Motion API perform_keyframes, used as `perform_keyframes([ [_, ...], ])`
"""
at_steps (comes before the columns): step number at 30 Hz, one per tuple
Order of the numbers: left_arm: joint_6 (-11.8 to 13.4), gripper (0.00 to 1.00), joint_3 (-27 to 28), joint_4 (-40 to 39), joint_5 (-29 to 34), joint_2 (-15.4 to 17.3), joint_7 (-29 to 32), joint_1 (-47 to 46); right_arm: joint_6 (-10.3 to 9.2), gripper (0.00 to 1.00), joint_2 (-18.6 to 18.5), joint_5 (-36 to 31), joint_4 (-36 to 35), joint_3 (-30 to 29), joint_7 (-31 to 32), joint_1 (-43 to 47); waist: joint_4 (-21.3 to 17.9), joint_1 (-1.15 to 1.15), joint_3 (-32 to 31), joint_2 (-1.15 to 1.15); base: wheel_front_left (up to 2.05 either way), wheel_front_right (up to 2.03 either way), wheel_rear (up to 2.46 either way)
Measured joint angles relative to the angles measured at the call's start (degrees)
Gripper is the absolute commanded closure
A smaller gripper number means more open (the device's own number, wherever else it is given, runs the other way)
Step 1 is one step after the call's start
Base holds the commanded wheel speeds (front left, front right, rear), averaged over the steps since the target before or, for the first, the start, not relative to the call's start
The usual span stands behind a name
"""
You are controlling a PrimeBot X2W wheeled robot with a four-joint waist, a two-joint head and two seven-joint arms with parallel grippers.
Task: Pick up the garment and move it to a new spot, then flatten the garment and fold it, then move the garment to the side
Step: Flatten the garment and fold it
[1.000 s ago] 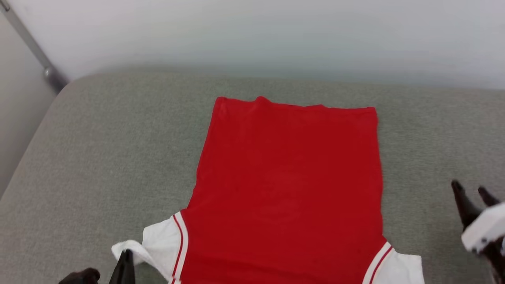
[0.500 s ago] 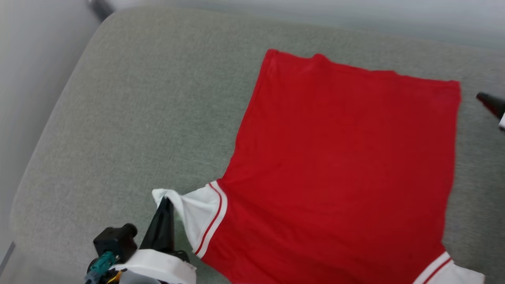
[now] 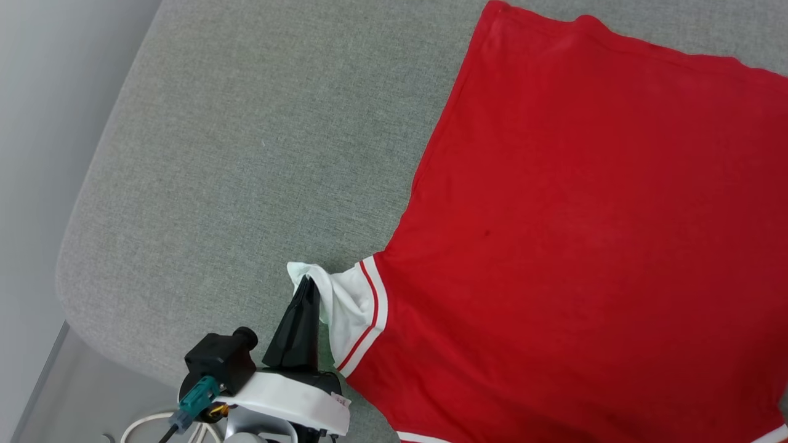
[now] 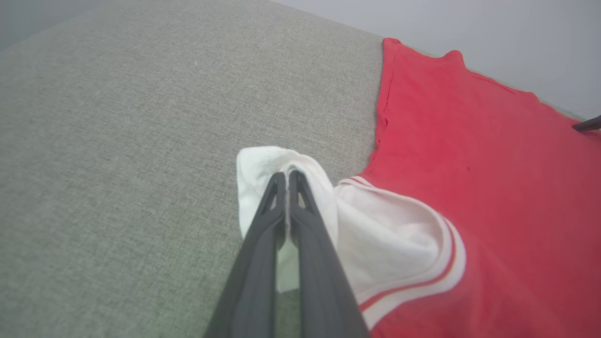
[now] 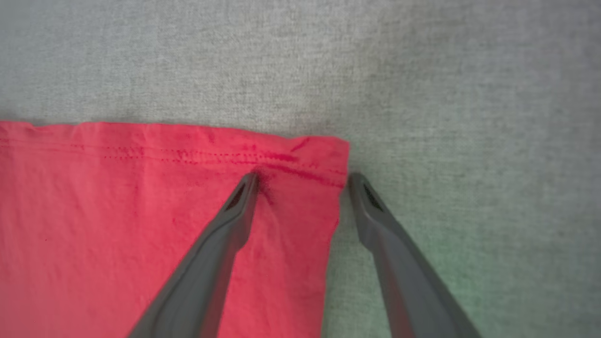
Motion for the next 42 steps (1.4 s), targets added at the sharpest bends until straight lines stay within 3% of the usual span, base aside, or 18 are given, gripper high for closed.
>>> perform_keyframes([
  [2, -0.1, 1.00, 0.0, 0.2, 0.3, -0.3, 0.0, -0.2, 0.03, 0.00, 0.3, -0.9, -0.3, -1.6, 1.5, -0.3, 0.2, 0.00, 0.3, 0.00, 0.00, 0.00, 0.00],
  [3, -0.3, 1.00, 0.1, 0.3, 0.4, -0.4, -0.1, -0.3, 0.03, 0.60, 0.5, -1.7, -0.5, -1.7, 1.9, -0.3, 0.2, 0.00, 0.3, 0.00, 0.00, 0.00, 0.00],
  [5, -0.5, 1.00, 0.1, 0.5, 0.5, -0.7, -0.1, -0.3, 0.03, 1.00, 1.0, -2.4, -1.0, -2.1, 2.7, -0.4, 0.1, 0.00, 0.3, 0.00, 0.00, 0.00, 0.00],
  [11, -1.0, 1.00, 1.0, 1.5, 0.9, -1.4, -0.1, -0.5, 0.01, 1.00, 1.3, -2.7, -2.4, 0.0, 3.2, 0.0, -0.5, 0.00, -0.4, 0.00, 0.00, 0.00, 0.00],
  [16, -1.0, 1.00, 2.1, 2.3, 1.0, -0.9, -0.1, -0.1, 0.01, 1.00, -0.1, -0.7, -3.5, 6.3, 1.7, 1.2, -1.6, 0.00, -3.0, 0.00, 0.00, 0.00, 0.00],
  [25, 0.8, 1.00, 3.5, 1.2, 1.3, 2.0, 1.1, 3.3, 0.00, 1.00, -10.1, 9.2, -12.1, 22.4, 2.1, 9.7, -6.0, -0.01, -10.9, 0.00, 0.00, 0.00, 0.00],
  [32, 3.1, 1.00, 4.9, -0.9, 0.7, 4.2, 3.1, 6.9, 0.01, 1.00, -15.9, 15.9, -20.7, 24.1, 5.0, 24.7, -13.6, -0.01, -15.3, 0.00, 0.00, 0.00, 0.00],
  [36, 3.8, 1.00, 5.9, -1.3, -0.2, 5.5, 4.3, 8.6, 0.02, 1.00, -14.8, 17.9, -24.8, 21.6, 6.1, 36.7, -18.4, -0.01, -17.3, 0.00, 0.00, 0.00, 0.00],
  [42, 4.5, 1.00, 7.5, -0.8, -1.6, 7.0, 5.2, 10.2, 0.02, 1.00, -8.9, 19.7, -26.6, 16.5, 5.4, 54.2, -24.3, -0.01, -19.6, 0.00, 0.00, 0.00, 0.00],
])
